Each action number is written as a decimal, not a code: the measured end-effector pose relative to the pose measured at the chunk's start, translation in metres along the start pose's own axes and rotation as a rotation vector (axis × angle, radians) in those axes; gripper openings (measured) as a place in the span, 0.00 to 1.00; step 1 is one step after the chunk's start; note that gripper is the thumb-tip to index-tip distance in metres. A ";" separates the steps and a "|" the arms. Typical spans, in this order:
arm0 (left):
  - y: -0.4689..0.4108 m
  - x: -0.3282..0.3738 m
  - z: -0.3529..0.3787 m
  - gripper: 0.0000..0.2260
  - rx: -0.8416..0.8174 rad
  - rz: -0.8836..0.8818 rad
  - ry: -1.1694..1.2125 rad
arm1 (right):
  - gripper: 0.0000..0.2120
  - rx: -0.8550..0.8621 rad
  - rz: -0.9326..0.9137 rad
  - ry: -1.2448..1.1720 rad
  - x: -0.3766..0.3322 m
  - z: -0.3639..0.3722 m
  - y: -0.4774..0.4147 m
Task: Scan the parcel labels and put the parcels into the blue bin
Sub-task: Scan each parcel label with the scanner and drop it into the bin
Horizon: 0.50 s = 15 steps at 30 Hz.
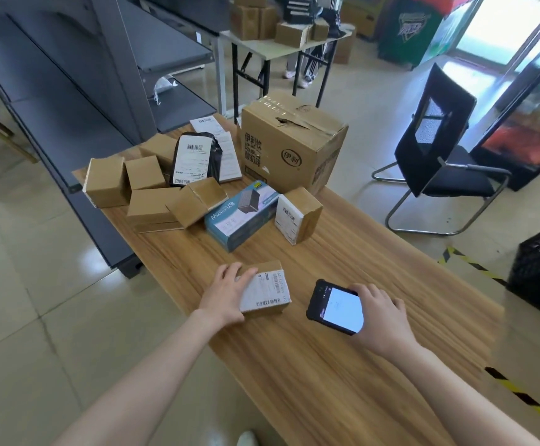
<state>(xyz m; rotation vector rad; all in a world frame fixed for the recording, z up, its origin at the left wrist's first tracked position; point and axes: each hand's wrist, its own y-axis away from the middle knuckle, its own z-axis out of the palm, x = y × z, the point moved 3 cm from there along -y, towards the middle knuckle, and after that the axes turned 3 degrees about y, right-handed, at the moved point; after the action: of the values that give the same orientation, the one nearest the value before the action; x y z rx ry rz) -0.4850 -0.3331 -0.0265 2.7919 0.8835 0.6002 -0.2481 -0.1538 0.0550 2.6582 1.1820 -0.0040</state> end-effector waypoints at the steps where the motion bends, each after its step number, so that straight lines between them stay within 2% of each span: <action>1: 0.001 0.001 -0.003 0.47 0.015 0.035 -0.039 | 0.40 0.000 -0.018 0.046 -0.001 -0.001 0.000; 6: 0.007 0.008 -0.014 0.44 0.071 0.173 -0.241 | 0.37 0.017 -0.054 0.151 -0.007 -0.001 0.002; 15: 0.020 0.012 -0.020 0.45 0.077 0.182 -0.322 | 0.36 0.066 -0.071 0.226 -0.011 -0.006 0.006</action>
<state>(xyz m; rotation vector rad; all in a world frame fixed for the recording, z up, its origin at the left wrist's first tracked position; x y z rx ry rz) -0.4745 -0.3418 0.0008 2.9405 0.6050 0.1296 -0.2519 -0.1646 0.0631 2.7288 1.3653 0.2562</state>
